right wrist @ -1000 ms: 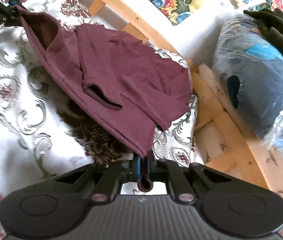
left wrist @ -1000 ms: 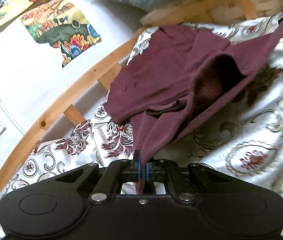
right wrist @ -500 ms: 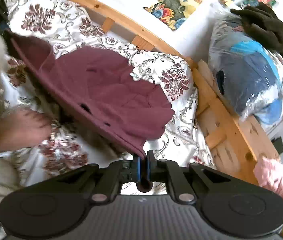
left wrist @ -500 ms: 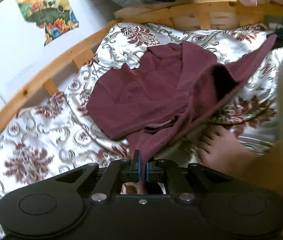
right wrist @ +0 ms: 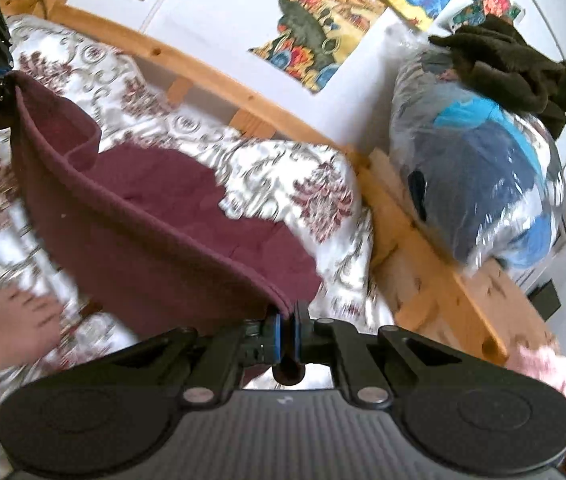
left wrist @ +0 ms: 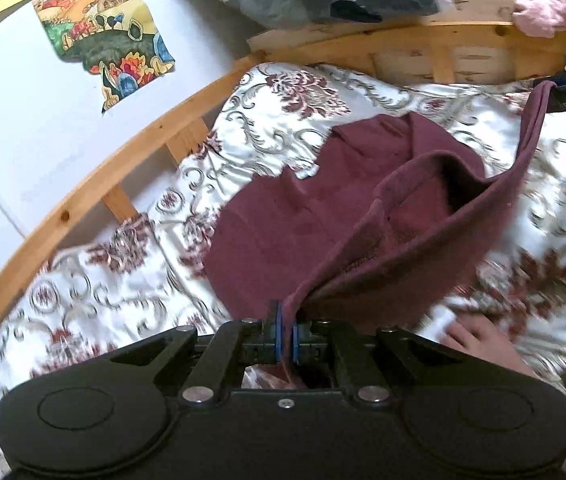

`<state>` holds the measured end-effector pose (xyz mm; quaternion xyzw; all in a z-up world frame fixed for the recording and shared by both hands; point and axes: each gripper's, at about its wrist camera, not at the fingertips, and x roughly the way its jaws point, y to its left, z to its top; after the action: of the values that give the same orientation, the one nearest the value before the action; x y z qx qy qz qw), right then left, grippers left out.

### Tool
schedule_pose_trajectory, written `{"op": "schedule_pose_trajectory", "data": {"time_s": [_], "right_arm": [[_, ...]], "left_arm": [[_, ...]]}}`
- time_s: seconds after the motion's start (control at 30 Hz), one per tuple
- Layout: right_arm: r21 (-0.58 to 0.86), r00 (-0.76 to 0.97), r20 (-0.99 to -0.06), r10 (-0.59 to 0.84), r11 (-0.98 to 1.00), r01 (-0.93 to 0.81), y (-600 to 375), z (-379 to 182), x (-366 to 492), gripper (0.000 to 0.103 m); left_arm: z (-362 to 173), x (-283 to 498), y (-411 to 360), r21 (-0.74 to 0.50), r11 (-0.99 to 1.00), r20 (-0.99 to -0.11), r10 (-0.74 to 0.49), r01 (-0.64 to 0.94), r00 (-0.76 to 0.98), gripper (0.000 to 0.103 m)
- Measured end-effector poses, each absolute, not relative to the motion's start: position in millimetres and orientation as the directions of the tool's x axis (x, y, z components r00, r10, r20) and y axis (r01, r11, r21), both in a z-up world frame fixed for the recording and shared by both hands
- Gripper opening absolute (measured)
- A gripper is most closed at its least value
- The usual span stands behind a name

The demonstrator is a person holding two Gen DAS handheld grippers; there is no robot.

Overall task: Fold small clothes
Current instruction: 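Lift the hem with both grippers, fold it toward the collar, then open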

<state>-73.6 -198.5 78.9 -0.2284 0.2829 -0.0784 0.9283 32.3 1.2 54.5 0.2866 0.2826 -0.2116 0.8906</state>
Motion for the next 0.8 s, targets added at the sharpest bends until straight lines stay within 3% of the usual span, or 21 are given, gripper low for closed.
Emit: {"op": "schedule_pose_trajectory", "data": {"time_s": [0.37, 0.8], "right_arm": [[-0.465, 0.840, -0.425, -0.338, 0.877, 0.118, -242.8, 36.5, 47.4, 0.008], [-0.379, 0.801, -0.515, -0.307, 0.919, 0.108, -270.3, -16.4, 142.5, 0.009]], "left_arm": [[39.8, 171.7, -27.7, 0.516, 0.705, -0.613, -0.092, 0.486, 0.784, 0.005], [-26.4, 292.6, -50.2, 0.395, 0.825, -0.727, 0.013, 0.403, 0.687, 0.005]]}}
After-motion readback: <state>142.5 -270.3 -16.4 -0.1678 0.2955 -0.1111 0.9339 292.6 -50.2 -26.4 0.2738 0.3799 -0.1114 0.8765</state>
